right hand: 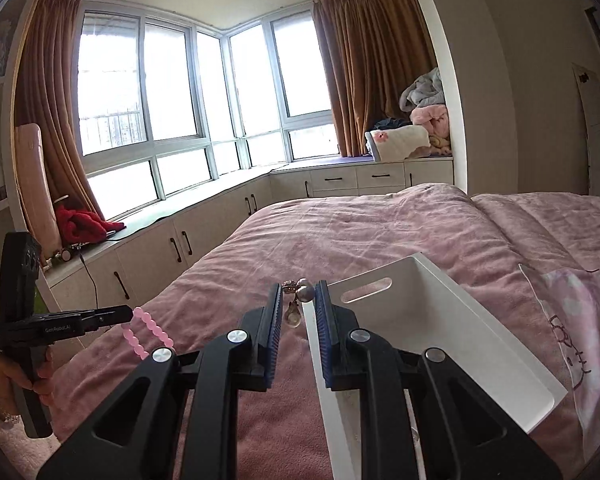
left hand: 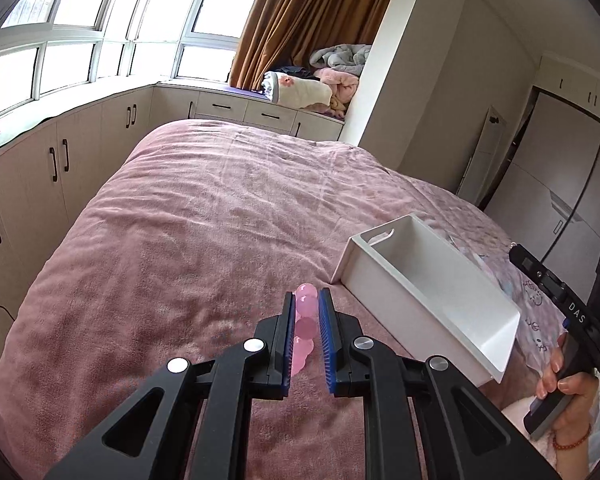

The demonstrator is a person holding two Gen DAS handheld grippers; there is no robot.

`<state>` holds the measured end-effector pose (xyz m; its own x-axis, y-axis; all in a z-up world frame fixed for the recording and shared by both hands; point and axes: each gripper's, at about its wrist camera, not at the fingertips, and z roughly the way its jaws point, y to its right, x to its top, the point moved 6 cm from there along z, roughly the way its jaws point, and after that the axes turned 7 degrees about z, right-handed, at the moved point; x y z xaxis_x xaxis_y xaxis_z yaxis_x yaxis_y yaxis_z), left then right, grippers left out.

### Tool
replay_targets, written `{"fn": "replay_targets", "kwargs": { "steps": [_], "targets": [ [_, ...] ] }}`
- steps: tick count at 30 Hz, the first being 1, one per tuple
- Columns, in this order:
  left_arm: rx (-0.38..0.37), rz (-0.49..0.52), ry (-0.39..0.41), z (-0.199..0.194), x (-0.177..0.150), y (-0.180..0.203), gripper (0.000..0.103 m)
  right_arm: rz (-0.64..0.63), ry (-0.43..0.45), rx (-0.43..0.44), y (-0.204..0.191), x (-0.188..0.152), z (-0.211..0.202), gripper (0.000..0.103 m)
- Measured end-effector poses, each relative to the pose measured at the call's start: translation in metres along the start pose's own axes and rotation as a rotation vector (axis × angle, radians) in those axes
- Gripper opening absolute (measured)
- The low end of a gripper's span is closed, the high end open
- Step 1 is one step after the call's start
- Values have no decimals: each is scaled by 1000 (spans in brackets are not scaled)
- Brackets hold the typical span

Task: Organize jewelry
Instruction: 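Lift pink bracelet with left tool and carry it over the white box, then open left tool to release pink bracelet into the white box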

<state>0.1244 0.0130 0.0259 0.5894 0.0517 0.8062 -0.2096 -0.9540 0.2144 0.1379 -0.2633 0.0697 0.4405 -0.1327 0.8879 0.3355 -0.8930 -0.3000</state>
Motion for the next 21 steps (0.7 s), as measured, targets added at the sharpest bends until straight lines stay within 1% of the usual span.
{"fn": "replay_targets", "kwargs": {
  "steps": [6,11,16,21],
  "targets": [
    [-73,58,8,21,41,55,17,99,9,-63,46,6,-10,17],
    [-122,115,-14,50,66,101,17,198,-33,-78,78,0,-8,17],
    [-168,140,-61,89,72,138,17,260,-89,-81,92,-10,0,17],
    [-205,148,-106,123,68,165,17,276,-127,-79,94,-17,6,17]
  ]
}}
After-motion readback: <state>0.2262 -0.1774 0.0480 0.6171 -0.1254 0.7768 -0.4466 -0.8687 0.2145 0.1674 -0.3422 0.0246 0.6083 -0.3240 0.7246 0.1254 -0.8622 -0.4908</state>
